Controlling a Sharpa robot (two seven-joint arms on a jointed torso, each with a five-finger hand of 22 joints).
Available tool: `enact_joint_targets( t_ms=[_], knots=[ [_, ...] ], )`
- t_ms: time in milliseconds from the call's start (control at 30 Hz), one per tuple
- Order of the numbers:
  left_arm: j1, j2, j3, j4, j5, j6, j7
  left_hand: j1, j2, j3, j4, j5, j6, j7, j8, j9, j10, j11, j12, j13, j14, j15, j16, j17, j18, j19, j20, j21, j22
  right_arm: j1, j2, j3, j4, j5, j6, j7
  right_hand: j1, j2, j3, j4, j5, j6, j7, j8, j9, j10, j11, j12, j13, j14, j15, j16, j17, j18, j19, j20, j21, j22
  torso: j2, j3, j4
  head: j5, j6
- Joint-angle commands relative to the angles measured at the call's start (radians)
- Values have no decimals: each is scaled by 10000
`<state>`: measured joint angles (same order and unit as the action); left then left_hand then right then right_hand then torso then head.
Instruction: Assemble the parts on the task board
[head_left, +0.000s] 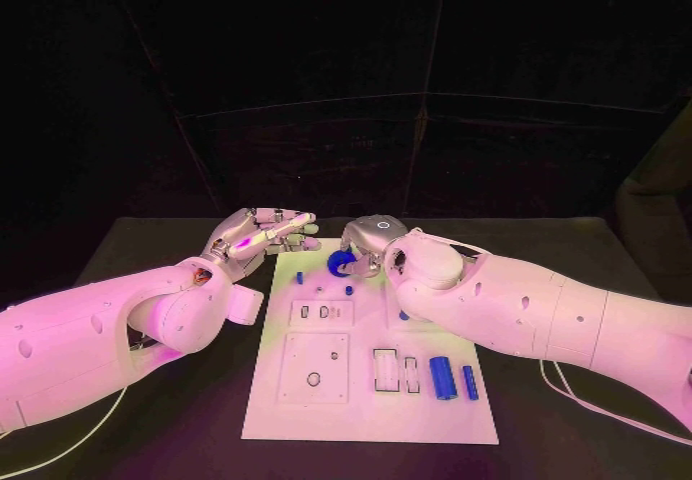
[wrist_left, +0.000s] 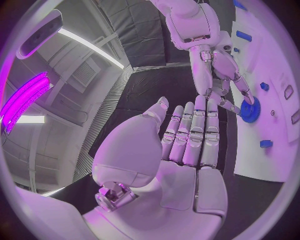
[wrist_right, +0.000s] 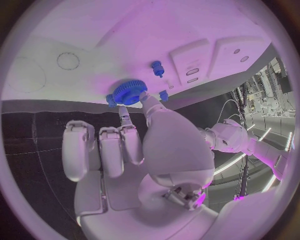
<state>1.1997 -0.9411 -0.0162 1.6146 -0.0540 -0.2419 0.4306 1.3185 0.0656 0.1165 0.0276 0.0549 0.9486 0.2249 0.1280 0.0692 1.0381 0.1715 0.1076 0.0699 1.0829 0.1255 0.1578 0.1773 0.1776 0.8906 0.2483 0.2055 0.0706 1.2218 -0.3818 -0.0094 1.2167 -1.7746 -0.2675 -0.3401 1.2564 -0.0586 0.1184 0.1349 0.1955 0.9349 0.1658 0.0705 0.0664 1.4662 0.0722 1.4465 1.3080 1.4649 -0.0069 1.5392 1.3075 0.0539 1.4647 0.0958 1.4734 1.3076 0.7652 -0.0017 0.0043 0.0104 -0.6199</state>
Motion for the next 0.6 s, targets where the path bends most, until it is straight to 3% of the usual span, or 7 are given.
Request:
enact_joint_targets(
  t_ms=[33, 100, 200, 600],
  knots=[
    [16, 12, 8, 11, -11, 38, 95, 116, 6, 12, -69, 66, -22, 59, -55, -9, 5, 40, -37, -9, 10, 72, -44, 11, 70, 59, 1, -69, -17, 24, 17, 0, -17, 134, 244, 64, -578, 37, -127, 460, -329, -153, 30, -57, 0, -6, 97, -65, 1256, 883, 108, 35, 1805, -81, 75, 108, 49, 352, -5, 3, 27, -20, -1],
    [16, 7, 8, 11, -11, 36, 90, 115, 5, 13, -70, 66, -22, 60, -56, -9, 5, 41, -38, -9, 10, 73, -45, 11, 70, 58, 1, -70, -17, 23, 23, -2, -32, 198, 337, 90, -1015, 13, -232, 865, -499, -219, 62, -60, 7, -29, 131, -86, 1241, 887, 139, 42, 1826, -80, 71, 146, 52, 354, -5, 3, 30, -21, 3],
    [17, 2, 9, 7, -11, 38, 84, 113, 2, 19, -76, 65, -24, 63, -59, -9, 2, 42, -42, -10, 9, 74, -49, 12, 69, 58, 1, -73, -18, 23, 31, -3, -47, 292, 493, 124, -1559, -45, -723, 1344, 648, -296, 86, -49, 18, -60, 160, -106, 1233, 890, 168, 53, 1855, -81, 71, 171, 61, 370, -2, 0, 21, -15, -3],
    [18, 1, 9, -5, -11, 44, 57, 94, -10, 47, -97, 64, -39, 79, -80, -12, -20, 57, -69, -15, -8, 83, -76, 13, 66, 50, 6, -89, -22, 24, 6, -4, -144, 747, 1029, 74, -1858, 314, -1352, 1539, 899, -359, 117, -48, 24, -46, 188, -77, 1281, 895, 196, 63, 1890, -86, 76, 208, 80, 404, -4, 2, 17, -36, -5]
  ],
)
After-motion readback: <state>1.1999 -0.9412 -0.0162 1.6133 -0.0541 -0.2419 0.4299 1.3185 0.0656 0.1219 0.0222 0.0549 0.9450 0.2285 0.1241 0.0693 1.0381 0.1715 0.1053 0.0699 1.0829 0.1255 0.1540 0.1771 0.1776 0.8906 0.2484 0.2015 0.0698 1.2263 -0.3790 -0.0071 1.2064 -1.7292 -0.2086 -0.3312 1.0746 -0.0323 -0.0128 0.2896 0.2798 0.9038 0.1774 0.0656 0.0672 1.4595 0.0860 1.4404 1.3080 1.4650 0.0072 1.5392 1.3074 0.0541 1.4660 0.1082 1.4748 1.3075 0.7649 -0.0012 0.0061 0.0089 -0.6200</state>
